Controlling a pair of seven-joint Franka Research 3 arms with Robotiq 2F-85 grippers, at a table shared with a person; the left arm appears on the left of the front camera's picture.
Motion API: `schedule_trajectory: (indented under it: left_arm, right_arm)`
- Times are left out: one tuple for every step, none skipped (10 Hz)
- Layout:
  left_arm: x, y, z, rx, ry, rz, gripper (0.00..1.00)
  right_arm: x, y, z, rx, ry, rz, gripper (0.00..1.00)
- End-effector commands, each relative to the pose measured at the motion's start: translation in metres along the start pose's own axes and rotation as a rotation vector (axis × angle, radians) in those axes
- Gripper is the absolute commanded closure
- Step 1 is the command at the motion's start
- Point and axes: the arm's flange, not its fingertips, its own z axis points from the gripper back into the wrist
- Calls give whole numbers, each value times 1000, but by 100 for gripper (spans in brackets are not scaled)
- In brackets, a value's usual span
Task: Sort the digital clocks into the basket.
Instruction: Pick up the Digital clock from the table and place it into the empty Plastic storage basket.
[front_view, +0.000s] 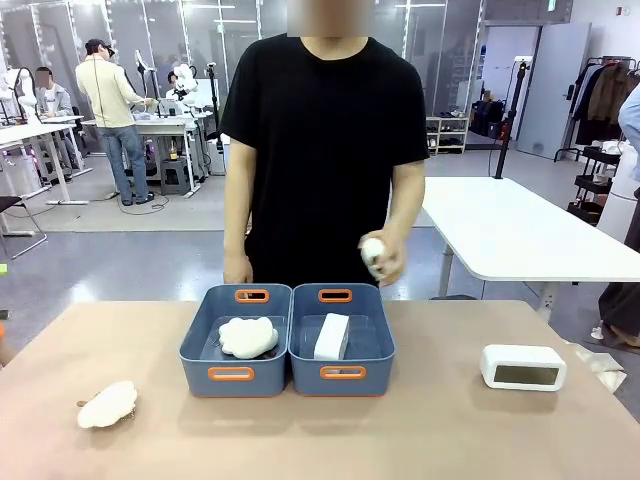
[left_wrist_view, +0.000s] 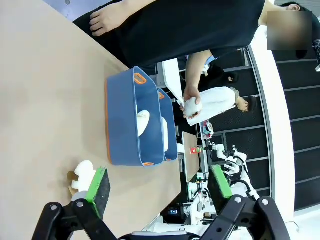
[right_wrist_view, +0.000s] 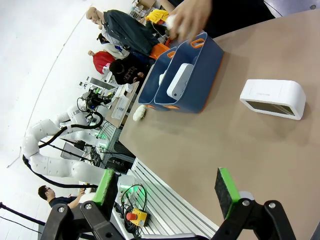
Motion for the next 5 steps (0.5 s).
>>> schedule_trajectory:
  left_arm:
    - [0, 0, 1, -7, -3, 0, 0]
    - [0, 0, 1, -7, -3, 0, 0]
    - [0, 0, 1, -7, -3, 0, 0]
    - [0, 0, 1, -7, -3, 0, 0]
    - [0, 0, 1, -7, -3, 0, 0]
  right_arm:
    - [2, 0, 1, 10, -7, 15, 0]
    - [2, 0, 1, 10, -7, 15, 0]
    - [2, 0, 1, 10, -7, 15, 0]
    - [2, 0, 1, 10, -7, 15, 0]
    - [2, 0, 1, 10, -7, 15, 0]
